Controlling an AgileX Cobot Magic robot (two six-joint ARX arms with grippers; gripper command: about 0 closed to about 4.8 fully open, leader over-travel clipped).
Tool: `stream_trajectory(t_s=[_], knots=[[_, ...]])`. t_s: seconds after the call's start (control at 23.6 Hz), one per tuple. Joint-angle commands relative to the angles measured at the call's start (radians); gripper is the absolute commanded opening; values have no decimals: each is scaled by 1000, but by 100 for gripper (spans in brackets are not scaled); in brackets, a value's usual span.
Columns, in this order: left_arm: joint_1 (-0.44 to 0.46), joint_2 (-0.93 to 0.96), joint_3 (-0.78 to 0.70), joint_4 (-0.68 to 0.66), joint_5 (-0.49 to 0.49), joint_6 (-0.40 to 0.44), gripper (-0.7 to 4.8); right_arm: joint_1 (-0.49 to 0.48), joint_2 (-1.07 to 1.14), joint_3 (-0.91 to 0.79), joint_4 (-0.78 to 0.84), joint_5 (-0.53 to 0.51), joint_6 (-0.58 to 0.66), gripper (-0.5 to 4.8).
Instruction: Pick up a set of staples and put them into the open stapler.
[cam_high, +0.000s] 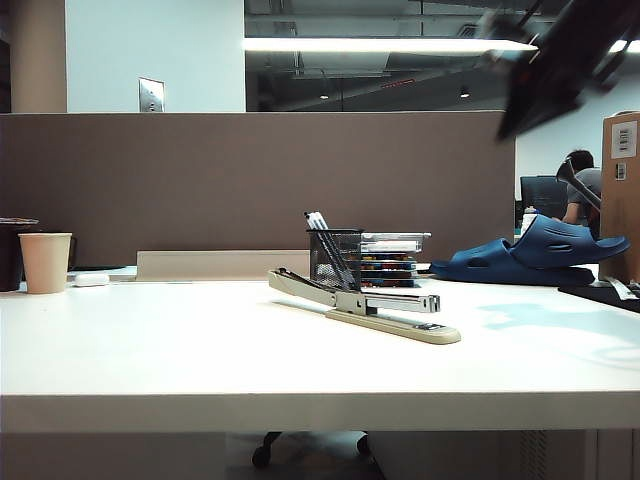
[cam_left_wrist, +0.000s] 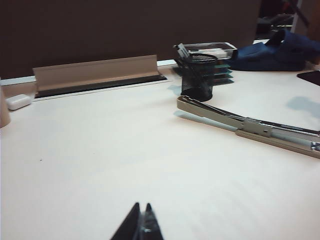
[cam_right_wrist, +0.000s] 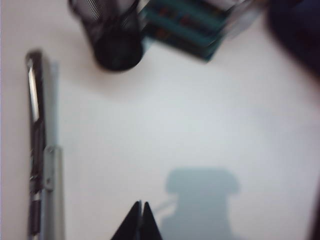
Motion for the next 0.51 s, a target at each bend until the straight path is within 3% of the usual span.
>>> stream_trajectory(t_s=[0.04, 0.17, 0.3, 0.51], knots=[[2, 1, 2, 13, -14, 0, -6, -114, -130, 1, 5, -3, -2, -6], [2, 1, 2, 13, -101, 0, -6, -202, -227, -3, -48, -10, -1, -6], [2, 1, 2, 14, -160, 0, -6, -227, -298, -52, -64, -46, 3, -6], [2, 1, 1, 14, -164, 0, -6, -225, -500, -295, -20, -53, 34, -6]])
